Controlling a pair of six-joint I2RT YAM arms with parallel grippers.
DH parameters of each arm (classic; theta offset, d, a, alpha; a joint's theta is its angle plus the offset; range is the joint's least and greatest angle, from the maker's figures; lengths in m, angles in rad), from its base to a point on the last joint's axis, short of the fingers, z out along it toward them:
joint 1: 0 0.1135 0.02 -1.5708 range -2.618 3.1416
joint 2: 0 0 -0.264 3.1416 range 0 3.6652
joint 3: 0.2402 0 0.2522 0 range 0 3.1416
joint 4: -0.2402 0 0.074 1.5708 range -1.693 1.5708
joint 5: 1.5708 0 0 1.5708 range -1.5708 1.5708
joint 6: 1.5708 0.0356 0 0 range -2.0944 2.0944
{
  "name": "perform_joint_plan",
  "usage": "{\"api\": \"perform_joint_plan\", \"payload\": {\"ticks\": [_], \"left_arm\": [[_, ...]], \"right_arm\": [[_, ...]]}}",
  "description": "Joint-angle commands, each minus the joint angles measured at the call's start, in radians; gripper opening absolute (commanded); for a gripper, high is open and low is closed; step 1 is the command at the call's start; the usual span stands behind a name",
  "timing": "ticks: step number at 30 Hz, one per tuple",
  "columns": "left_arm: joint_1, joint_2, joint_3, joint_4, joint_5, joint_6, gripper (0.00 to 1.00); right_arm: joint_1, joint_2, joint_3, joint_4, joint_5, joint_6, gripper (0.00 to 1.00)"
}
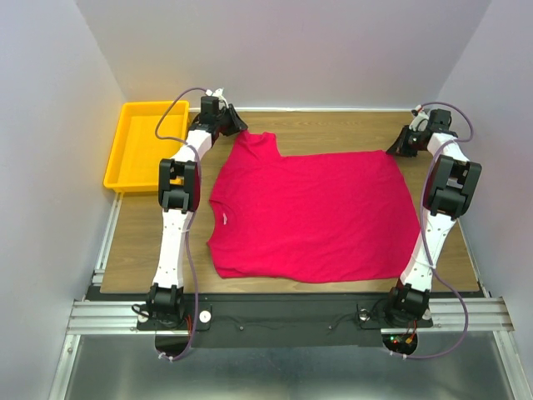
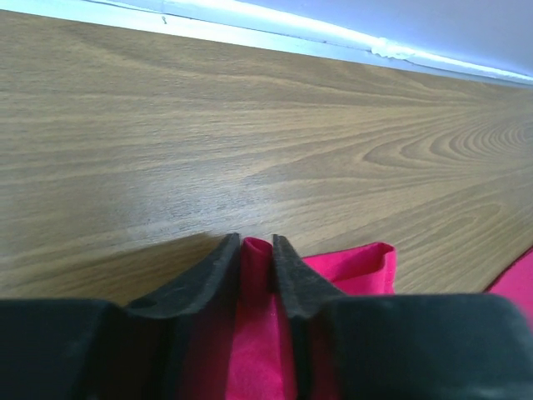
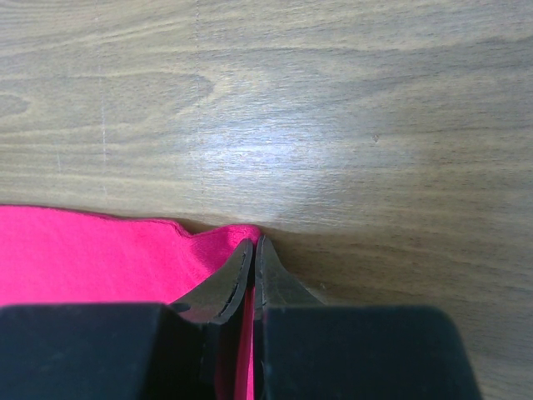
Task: Fold and stack the t-shirts
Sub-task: Flatten the tshirt out
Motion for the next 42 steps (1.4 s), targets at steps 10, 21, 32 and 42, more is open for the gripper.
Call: {"api": "perform_joint_plan", "payload": {"ticks": [10,21,32,42], "left_arm": [[-0.001,-0.127,-0.022,0.164,0.042,-0.021,0.0],[0.014,-0.464,-0.329,0.339,0.125,0.051,0.0],[0.025,-0.729,-0.562,0.364,0.168,0.091,0.0],[0.051,-1.089,-0.673,0.359,0.162,0.123,0.0]], "right_arm": [[0.006,-0.034,0.002,-0.03,-0.045,0.012,0.01],[-0.003,-0.29,-0.206,0.077,-0.2,-0.016,0.01],[-0.003,-0.67,-0.438,0.096,-0.238,-0.105,0.01],[-0.018,-1.083,-0.346,0.085,-0.094,-0.18,0.01]]}}
